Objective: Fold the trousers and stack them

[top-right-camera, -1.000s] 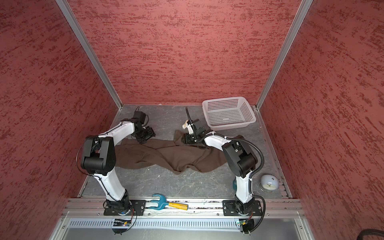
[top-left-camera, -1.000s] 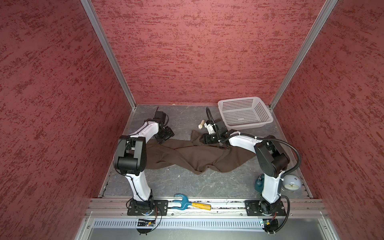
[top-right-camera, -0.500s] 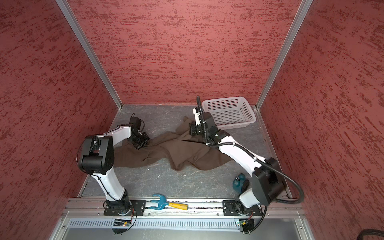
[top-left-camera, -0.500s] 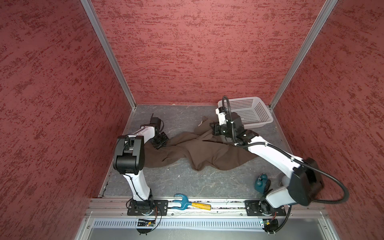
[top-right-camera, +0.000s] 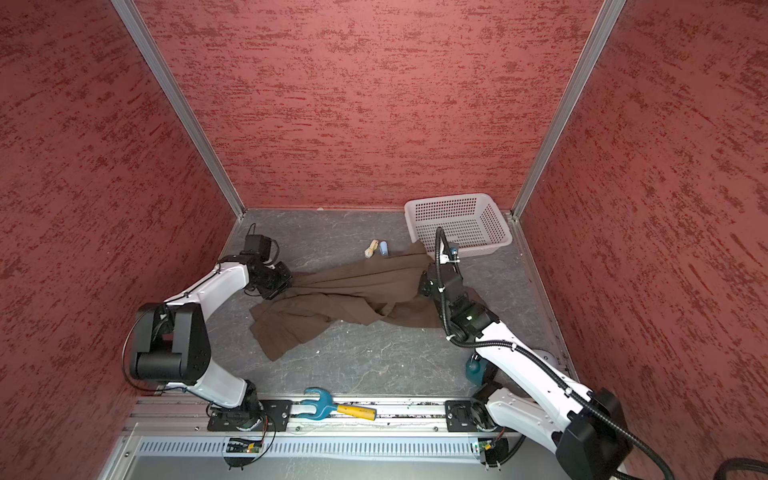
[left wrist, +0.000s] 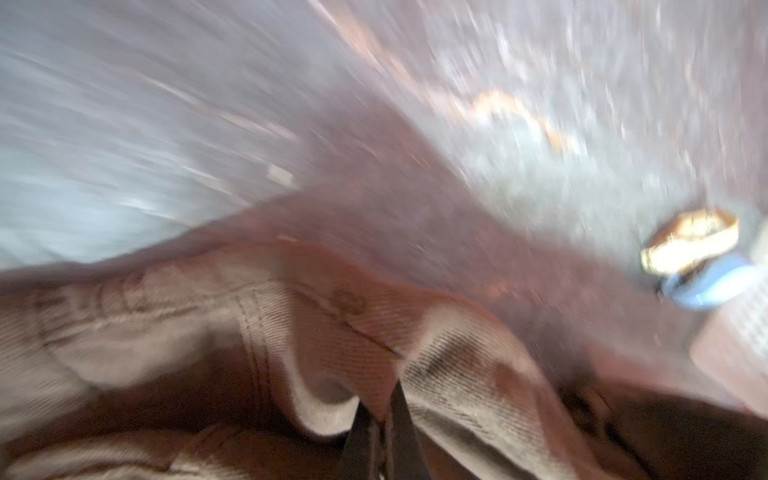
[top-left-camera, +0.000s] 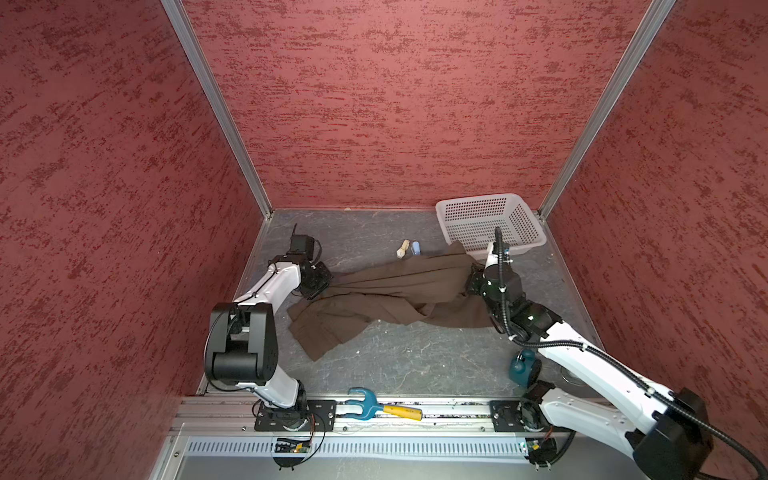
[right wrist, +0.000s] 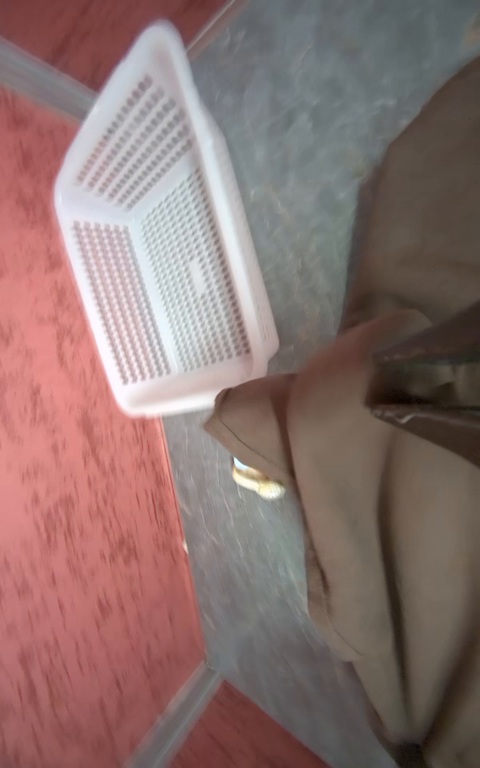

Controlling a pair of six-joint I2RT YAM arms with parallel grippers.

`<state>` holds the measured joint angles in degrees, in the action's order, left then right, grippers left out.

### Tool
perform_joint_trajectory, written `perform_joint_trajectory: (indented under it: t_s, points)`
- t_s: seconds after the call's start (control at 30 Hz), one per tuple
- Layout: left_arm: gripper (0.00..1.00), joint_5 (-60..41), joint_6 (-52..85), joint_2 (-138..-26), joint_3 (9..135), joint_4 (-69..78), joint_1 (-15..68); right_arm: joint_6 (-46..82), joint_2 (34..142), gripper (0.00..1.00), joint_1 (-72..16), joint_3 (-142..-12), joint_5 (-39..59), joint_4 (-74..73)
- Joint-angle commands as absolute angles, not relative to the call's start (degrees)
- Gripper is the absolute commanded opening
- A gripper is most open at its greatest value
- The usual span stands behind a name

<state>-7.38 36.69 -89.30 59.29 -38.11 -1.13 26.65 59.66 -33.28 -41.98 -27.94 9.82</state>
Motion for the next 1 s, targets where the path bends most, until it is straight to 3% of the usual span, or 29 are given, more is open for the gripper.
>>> perform_joint_trajectory:
  t_s: [0.0,0.13,0.27,0.3,0.4,0.5,0.8,0.9,0.93,0.97]
  points:
    - [0.00,1.34,37.10,-88.18,58.31,-40.86,-3.68,30.79,61.39,0.41,-32.52,-40.40,-33.49,11.81]
    - [0.00,3.57,36.61,-85.62,58.29,-42.99,-5.10,28.55,63.24,0.58,-32.52,-40.70,-32.61,10.15]
    - [0.03,3.79,36.21,-84.37,59.41,-45.57,-8.10,25.66,65.92,0.54,-32.34,-42.77,-30.76,10.42]
    - [0.18,3.66,36.08,-84.17,59.67,-45.87,-8.64,24.80,67.07,0.51,-32.32,-43.26,-29.59,10.46]
    - [0.48,2.53,36.29,-82.93,59.23,-45.30,-8.72,24.32,71.81,0.49,-32.26,-44.70,-28.34,12.25]
    - [0.60,0.90,36.83,-82.44,59.02,-44.35,-6.94,24.62,77.16,0.54,-32.19,-46.14,-28.11,14.18]
    - [0.60,1.44,35.33,-86.62,60.21,-43.58,-3.82,25.50,91.25,0.84,-28.40,-49.86,-19.19,7.12]
    - [0.57,-0.05,35.94,-87.22,59.07,-42.50,-4.24,25.03,96.36,0.82,-27.79,-53.54,-15.92,5.93]
    - [0.54,-0.37,36.04,-87.59,58.78,-42.16,-4.24,24.23,97.92,0.74,-27.62,-54.31,-13.86,4.98]
    - [0.52,-0.49,35.87,-87.95,58.49,-41.81,-4.25,23.10,99.35,0.59,-27.41,-54.79,-11.71,3.31]
